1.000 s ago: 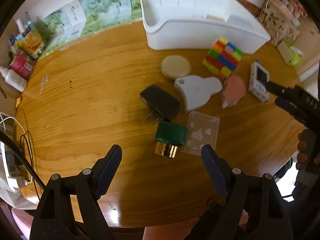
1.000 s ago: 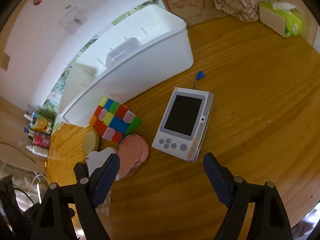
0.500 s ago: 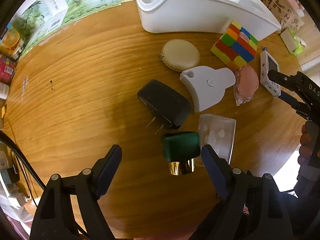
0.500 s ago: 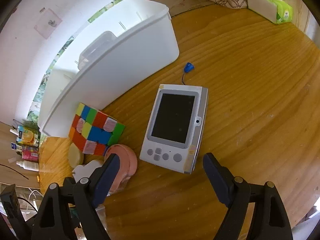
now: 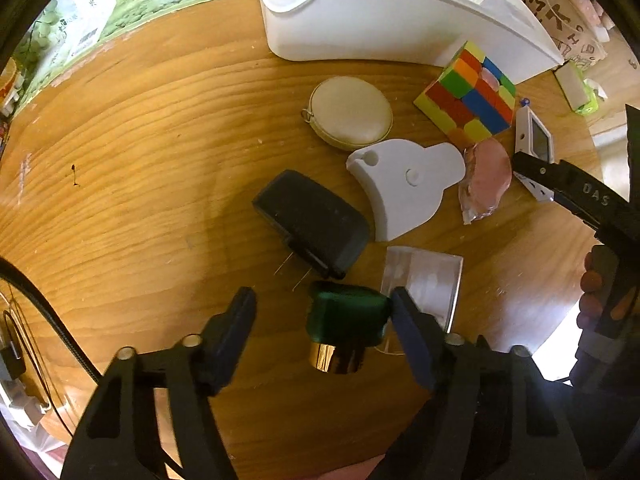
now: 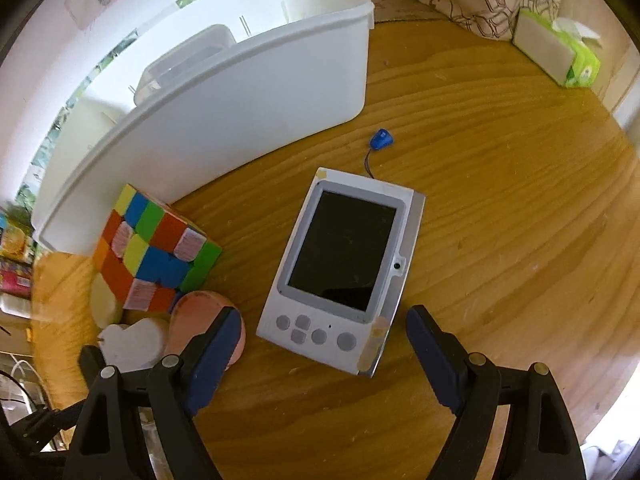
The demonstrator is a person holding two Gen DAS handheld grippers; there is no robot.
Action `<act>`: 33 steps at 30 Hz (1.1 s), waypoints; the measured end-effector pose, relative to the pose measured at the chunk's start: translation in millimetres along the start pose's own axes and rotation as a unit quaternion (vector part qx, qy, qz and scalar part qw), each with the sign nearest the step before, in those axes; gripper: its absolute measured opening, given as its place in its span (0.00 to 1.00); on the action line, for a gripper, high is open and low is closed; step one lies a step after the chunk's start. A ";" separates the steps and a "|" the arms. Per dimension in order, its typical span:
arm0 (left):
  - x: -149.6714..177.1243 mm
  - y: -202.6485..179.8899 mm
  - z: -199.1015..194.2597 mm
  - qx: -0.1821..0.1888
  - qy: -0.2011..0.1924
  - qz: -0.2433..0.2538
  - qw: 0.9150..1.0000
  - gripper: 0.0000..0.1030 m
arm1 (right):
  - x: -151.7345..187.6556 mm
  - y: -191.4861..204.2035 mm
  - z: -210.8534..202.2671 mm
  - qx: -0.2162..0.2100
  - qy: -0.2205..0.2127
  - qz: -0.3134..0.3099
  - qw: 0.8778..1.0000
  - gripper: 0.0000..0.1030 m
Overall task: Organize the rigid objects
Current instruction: 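Grasp green-capped gold bottle with left tool while right tool grasps white game device, then lift and carry bottle with left tool while right tool carries game device to basket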
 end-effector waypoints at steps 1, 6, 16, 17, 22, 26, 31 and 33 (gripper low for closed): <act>0.0 -0.2 1.2 0.004 0.003 -0.002 1.000 0.58 | -1.5 0.5 0.8 0.007 -0.001 -0.002 1.000 0.82; 2.6 0.5 6.7 0.019 0.012 -0.015 1.000 0.47 | -11.6 7.5 3.4 0.028 -0.010 -0.013 0.999 0.74; 9.8 7.3 9.9 0.022 0.001 -0.046 0.999 0.45 | -34.0 7.2 8.6 0.026 0.001 -0.020 0.999 0.61; 10.0 8.8 9.6 0.022 0.001 -0.051 0.998 0.45 | -35.6 6.7 9.2 0.027 0.004 -0.022 0.999 0.60; 12.4 15.8 2.5 0.018 -0.007 -0.071 0.997 0.44 | -34.6 -1.6 2.5 0.021 0.015 -0.025 0.999 0.58; 15.9 19.1 -12.6 0.015 -0.024 -0.081 0.996 0.44 | -20.7 -10.9 2.2 0.010 0.029 -0.023 0.999 0.57; 24.6 20.2 -30.3 0.008 -0.053 -0.093 0.994 0.44 | -8.8 -19.0 -1.8 -0.005 0.046 -0.032 0.998 0.57; 29.0 18.4 -35.2 0.009 -0.063 -0.101 0.993 0.44 | -2.4 -21.4 -3.9 -0.011 0.054 -0.035 0.998 0.57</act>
Point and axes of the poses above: each gripper's, at about its wrist camera, not at the fingertips, and z roughly the way its jaws point, y to its left, x to its underside, the point moved 9 cm from there along z, roughly the way its jaws point, and after that the axes turned 13 degrees about z, right-handed, at the moved point
